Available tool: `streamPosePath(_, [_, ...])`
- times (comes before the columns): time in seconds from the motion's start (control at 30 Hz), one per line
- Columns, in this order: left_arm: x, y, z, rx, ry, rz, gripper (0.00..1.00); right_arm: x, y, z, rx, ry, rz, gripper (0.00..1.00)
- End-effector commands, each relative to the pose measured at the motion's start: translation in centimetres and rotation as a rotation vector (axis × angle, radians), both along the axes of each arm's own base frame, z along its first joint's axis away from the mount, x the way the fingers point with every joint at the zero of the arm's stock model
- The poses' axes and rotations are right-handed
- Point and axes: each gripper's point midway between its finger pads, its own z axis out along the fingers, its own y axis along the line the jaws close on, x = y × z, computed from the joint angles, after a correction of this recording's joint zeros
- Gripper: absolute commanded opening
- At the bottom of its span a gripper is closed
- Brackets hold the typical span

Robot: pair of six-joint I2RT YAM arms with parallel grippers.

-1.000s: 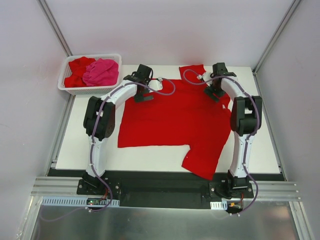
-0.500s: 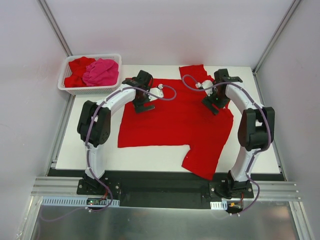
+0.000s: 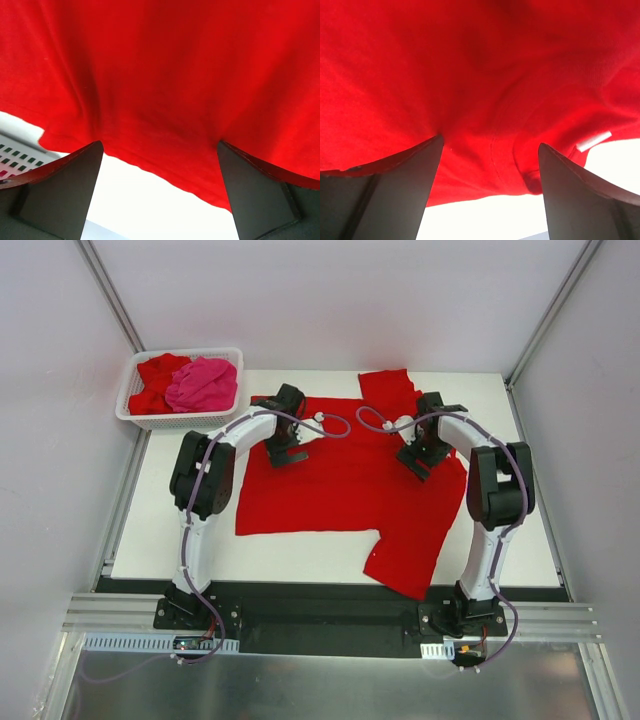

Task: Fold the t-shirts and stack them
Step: Flatten out the tshirt

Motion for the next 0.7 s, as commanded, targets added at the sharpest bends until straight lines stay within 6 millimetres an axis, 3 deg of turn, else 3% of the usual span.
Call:
streamPosePath(0.0, [1.5,-0.1,1.5,-0.015,-0.037,0.000,0.98,0.4,0.2,0.1,-0.020,-0.010,0.038,0.81])
streamPosePath(0.43, [4.4,0.7,1.9,0.021,-0.187,0.061,0.98,-2.1,0.2,-1.1,-0.023,0.069,0.066,0.81])
streamPosePath(0.57, [4.5,0.7,1.2,0.018,-0.174,0.053,0.98,-1.9,0.2,0.1,-0.016,0.045,0.058,0.82])
streamPosePath(0.67, [4.8,1.0,0.3,0.025,-0.161,0.050,0.98,-0.6,0.1,2.3,-0.001,-0.049,0.036,0.82])
